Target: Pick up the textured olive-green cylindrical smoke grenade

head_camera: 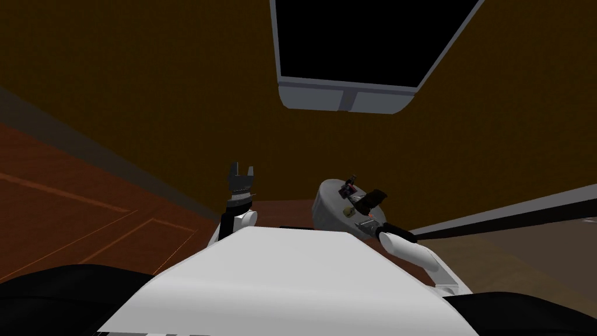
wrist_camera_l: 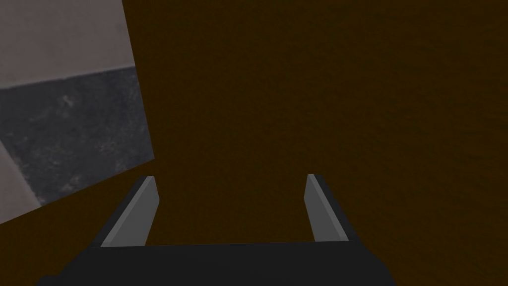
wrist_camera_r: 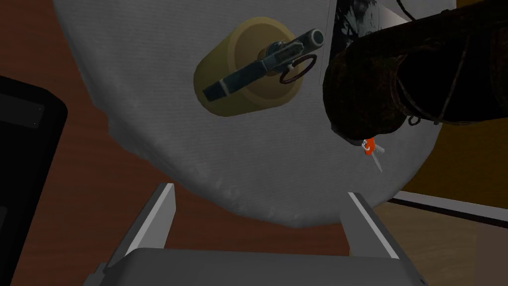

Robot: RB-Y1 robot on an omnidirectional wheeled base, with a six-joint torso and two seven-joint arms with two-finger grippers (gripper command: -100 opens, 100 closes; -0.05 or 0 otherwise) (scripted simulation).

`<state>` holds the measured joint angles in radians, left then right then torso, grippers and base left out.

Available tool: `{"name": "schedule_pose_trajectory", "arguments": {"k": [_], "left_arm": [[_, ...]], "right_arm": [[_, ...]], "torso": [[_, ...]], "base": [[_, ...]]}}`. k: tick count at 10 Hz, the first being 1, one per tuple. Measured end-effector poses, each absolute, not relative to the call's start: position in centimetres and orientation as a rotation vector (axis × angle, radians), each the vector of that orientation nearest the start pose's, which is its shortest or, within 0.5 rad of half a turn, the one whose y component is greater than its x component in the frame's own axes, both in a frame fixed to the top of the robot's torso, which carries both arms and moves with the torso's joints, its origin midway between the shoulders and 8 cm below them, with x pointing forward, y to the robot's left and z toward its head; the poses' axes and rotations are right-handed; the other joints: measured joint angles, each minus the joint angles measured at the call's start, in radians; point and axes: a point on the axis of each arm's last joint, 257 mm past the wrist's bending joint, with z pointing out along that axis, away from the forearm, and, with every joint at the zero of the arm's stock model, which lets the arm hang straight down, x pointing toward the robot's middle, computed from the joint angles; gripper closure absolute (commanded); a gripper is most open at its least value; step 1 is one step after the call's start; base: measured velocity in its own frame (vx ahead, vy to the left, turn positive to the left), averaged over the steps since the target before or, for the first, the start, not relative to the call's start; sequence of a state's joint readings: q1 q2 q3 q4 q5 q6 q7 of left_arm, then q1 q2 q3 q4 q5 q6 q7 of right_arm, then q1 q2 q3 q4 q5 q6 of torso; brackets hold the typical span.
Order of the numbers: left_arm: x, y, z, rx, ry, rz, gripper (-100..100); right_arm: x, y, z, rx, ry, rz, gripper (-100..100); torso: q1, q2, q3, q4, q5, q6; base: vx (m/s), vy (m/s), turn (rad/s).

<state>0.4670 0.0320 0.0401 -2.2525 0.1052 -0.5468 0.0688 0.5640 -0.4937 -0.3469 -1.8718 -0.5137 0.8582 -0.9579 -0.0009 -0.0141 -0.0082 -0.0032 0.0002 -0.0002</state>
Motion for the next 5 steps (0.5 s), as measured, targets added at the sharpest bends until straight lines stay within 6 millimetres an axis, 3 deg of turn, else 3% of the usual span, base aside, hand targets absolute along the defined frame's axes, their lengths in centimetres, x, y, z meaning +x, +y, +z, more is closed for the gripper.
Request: {"name": "schedule_pose_trajectory", "arguments": {"k": [3,5], "left_arm": [[34.0,29.9,3.3,-0.679,0.515,-1.415,0],[34.0,29.9,3.3,-0.679,0.515,-1.414,0]], "right_arm": [[22.6,-53.0,-39.6,-3.365,-0.397,-0.774,-100],[20.7,-53.6,-40.5,-3.35,-0.247,-0.678,-100]], "torso": [[0.0,0.005,0.002,0.001,0.0,-0.001],[-0.001,0.001,0.001,0.0,0.0,0.0]], "base": [[0.13,0.023,-0.084],[0.223,0.016,-0.144]]}}
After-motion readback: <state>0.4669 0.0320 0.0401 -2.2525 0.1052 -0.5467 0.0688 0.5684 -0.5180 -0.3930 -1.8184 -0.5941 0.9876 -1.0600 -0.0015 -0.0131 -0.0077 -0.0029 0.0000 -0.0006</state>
